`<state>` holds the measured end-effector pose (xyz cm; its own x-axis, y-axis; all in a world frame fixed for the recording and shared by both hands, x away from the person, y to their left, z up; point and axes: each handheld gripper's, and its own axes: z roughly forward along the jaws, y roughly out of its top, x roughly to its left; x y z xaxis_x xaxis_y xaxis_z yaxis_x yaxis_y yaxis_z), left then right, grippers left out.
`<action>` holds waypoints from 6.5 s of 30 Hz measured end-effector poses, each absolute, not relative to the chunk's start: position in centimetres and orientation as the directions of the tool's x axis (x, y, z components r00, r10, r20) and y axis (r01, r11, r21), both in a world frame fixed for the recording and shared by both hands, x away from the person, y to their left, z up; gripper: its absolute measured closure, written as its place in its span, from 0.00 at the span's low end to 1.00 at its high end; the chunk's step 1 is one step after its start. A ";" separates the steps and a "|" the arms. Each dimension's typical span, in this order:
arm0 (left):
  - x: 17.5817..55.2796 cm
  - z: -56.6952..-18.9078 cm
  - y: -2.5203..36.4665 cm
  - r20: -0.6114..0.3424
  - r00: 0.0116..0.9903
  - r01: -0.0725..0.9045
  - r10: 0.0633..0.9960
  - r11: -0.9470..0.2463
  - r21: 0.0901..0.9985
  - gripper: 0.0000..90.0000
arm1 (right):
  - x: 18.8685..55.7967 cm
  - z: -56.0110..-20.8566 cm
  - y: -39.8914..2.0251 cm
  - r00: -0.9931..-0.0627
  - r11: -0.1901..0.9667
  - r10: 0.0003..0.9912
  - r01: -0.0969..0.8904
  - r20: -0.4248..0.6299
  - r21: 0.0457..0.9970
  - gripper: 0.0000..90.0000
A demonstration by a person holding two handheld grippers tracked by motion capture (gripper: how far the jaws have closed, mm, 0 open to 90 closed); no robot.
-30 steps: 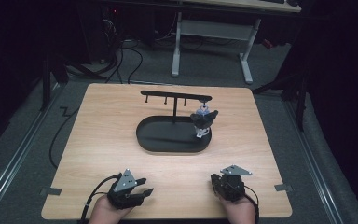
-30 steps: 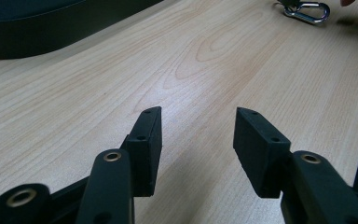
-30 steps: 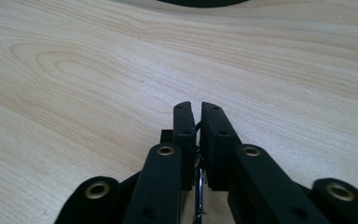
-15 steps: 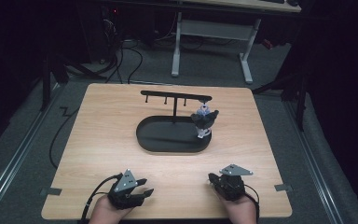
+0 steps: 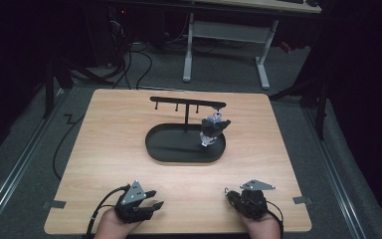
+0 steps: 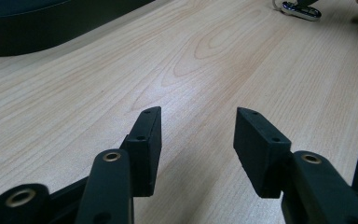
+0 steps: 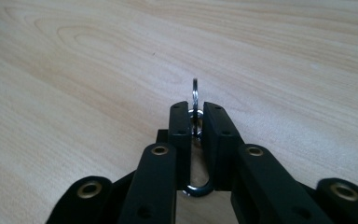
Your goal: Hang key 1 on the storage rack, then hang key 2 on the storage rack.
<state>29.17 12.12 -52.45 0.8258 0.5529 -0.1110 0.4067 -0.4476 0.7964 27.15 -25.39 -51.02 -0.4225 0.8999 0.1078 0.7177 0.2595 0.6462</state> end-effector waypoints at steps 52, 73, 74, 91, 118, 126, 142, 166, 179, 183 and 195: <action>29.0 -52.1 12.4 -0.105 0.844 0.380 0.525 -0.450 0.808 0.57 | 33.9 -47.6 -22.7 -0.557 0.543 0.829 0.822 0.050 0.172 0.99; 29.4 -52.0 13.3 -0.110 0.834 0.382 0.540 -0.423 0.822 0.56 | 36.1 -39.9 -21.2 -0.607 0.588 0.793 0.786 0.057 0.192 0.99; 29.4 -52.0 13.3 -0.110 0.834 0.382 0.541 -0.421 0.823 0.56 | 36.3 -39.7 -21.2 -0.615 0.597 0.787 0.779 0.053 0.190 0.99; 29.5 -52.1 13.3 -0.109 0.836 0.379 0.538 -0.421 0.824 0.55 | 41.0 -35.3 -17.8 -0.632 0.614 0.773 0.769 0.062 0.177 0.99; 29.2 -52.2 13.3 -0.090 0.840 0.371 0.535 -0.446 0.815 0.55 | 48.7 -32.0 -14.7 -0.622 0.598 0.780 0.771 0.060 0.217 0.99; 29.2 -52.1 13.4 -0.093 0.837 0.372 0.539 -0.437 0.819 0.55 | 50.0 -31.1 -14.4 -0.613 0.588 0.788 0.776 0.052 0.228 0.99; 29.3 -52.2 13.7 -0.102 0.832 0.379 0.545 -0.425 0.822 0.55 | 52.1 -31.1 -13.0 -0.606 0.584 0.795 0.780 0.035 0.225 0.99; 29.3 -52.3 13.6 -0.101 0.839 0.377 0.535 -0.437 0.816 0.56 | 54.2 -31.5 -13.9 -0.544 0.521 0.839 0.815 0.023 0.254 0.98; 29.4 -52.4 13.3 -0.100 0.844 0.376 0.526 -0.450 0.810 0.55 | 52.7 -30.4 -14.6 -0.546 0.516 0.838 0.804 0.022 0.296 0.90; 29.3 -52.5 13.1 -0.097 0.847 0.373 0.522 -0.455 0.809 0.55 | 51.8 -30.2 -14.9 -0.543 0.507 0.839 0.806 0.038 0.307 0.86; 29.4 -52.6 12.9 -0.091 0.852 0.369 0.516 -0.467 0.804 0.55 | 48.9 -32.1 -15.0 -0.566 0.529 0.823 0.790 0.038 0.310 0.70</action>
<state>29.44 12.90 -52.57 0.8516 0.5163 -0.0910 0.3687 -0.4665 0.8040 48.89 -15.02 -32.09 -0.5662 0.8234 0.0385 0.7901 0.5288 0.3100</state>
